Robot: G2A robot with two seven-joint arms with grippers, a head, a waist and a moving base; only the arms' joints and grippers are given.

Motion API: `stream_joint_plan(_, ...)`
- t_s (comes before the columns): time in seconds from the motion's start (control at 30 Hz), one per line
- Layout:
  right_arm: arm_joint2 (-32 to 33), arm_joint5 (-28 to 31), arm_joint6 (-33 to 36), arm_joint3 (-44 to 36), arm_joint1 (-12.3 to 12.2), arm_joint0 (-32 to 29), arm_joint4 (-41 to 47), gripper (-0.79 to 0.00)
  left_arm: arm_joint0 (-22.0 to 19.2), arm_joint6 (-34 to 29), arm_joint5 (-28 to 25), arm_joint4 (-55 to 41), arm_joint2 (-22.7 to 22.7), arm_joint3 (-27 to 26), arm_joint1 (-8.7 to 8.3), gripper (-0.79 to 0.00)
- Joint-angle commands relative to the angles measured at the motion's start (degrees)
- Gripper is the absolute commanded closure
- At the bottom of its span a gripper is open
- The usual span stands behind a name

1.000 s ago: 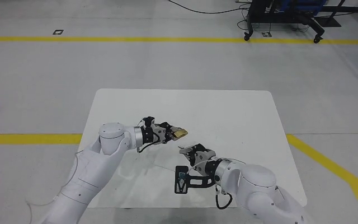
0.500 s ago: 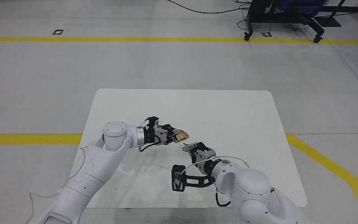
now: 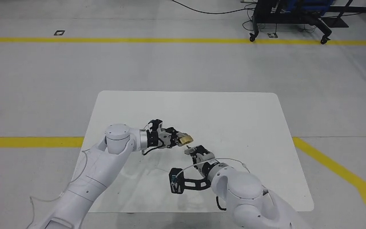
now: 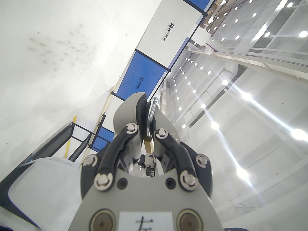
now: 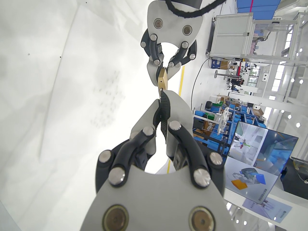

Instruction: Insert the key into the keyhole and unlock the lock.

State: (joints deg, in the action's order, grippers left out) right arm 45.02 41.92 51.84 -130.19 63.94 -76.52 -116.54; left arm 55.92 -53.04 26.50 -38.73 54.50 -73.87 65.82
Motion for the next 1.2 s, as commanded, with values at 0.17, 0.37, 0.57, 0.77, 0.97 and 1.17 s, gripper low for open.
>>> stream_joint_plan(0.17,-1.1,0.2,1.5,1.6,1.0,1.5,0.3,0.0,0.1,-0.4,0.3,0.5,-0.1,-0.1,-0.06,0.0)
stream_joint_plan(0.37,-1.6,-0.1,3.8,2.6,1.8,2.4,0.0,0.0,0.0,-0.7,0.3,0.5,0.0,0.0,-0.05,0.0)
stream_joint_plan(0.57,-2.1,0.4,4.8,3.4,2.5,3.0,0.5,0.0,0.0,-0.9,0.3,0.5,-0.1,0.1,-0.03,0.0)
stream_joint_plan(0.77,-2.6,0.5,5.7,3.7,3.2,3.4,0.4,0.0,-0.1,-0.9,0.5,0.4,-0.1,0.3,0.01,0.0)
stream_joint_plan(0.97,-3.2,0.5,7.1,4.7,3.9,3.9,-0.1,0.0,-0.1,-1.0,0.6,0.3,-0.3,0.4,0.07,0.0)
stream_joint_plan(1.17,-4.2,0.6,7.5,5.4,4.6,4.3,-0.4,0.0,-0.1,-1.0,0.6,0.2,-0.6,0.6,0.2,0.0)
